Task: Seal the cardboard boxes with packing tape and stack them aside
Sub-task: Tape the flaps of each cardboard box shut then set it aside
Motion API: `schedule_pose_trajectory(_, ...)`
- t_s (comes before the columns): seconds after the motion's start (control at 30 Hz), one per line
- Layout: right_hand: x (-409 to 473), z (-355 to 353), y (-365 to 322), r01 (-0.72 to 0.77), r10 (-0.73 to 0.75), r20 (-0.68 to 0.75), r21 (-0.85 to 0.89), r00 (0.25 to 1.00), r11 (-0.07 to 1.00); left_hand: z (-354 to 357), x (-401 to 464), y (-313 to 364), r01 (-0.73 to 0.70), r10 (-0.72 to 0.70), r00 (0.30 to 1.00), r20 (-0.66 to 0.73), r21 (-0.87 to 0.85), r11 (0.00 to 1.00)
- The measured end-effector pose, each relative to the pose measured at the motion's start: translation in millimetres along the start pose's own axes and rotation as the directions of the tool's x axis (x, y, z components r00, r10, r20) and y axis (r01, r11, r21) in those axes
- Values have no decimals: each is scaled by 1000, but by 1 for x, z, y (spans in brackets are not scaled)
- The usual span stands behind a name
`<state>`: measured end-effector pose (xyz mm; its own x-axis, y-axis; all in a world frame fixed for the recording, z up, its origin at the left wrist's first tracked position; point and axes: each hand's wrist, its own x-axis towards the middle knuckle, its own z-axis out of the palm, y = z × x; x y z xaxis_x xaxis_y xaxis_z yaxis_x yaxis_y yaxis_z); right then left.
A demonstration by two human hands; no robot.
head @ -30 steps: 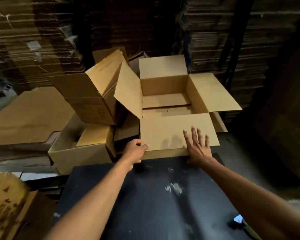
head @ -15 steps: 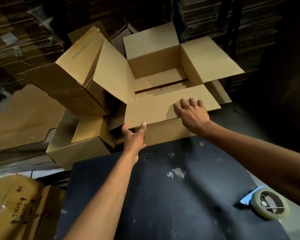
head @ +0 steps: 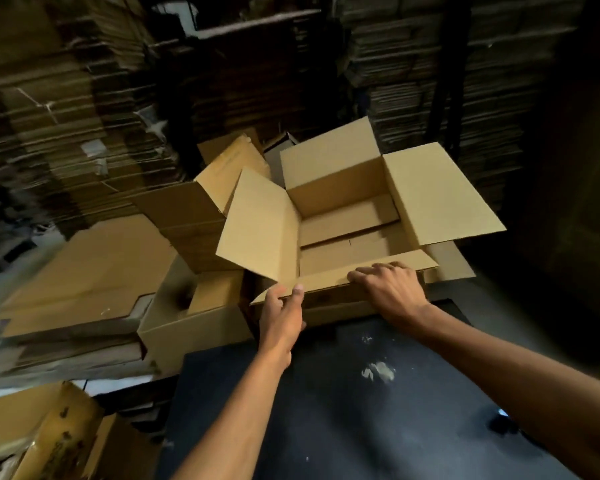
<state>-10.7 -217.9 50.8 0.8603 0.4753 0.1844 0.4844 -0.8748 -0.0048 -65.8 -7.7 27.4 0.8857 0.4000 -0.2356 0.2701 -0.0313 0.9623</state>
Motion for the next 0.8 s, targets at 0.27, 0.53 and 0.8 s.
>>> schedule_pose_trajectory(0.27,-53,-72,-105,23,-38,-108,-137,993,990,-77,-58,9,-134,134,991,-10,-67,989)
schedule_pose_trajectory(0.53,-153,-93,-233,81,-86,140,38,986,996,-161,-129,-16,-175,198,978,-70,250,952)
schedule_pose_trajectory(0.8,-195,-62,-323,-41,-126,324,461,938,886,-233,-158,-44,-258,316,948,-29,512,819)
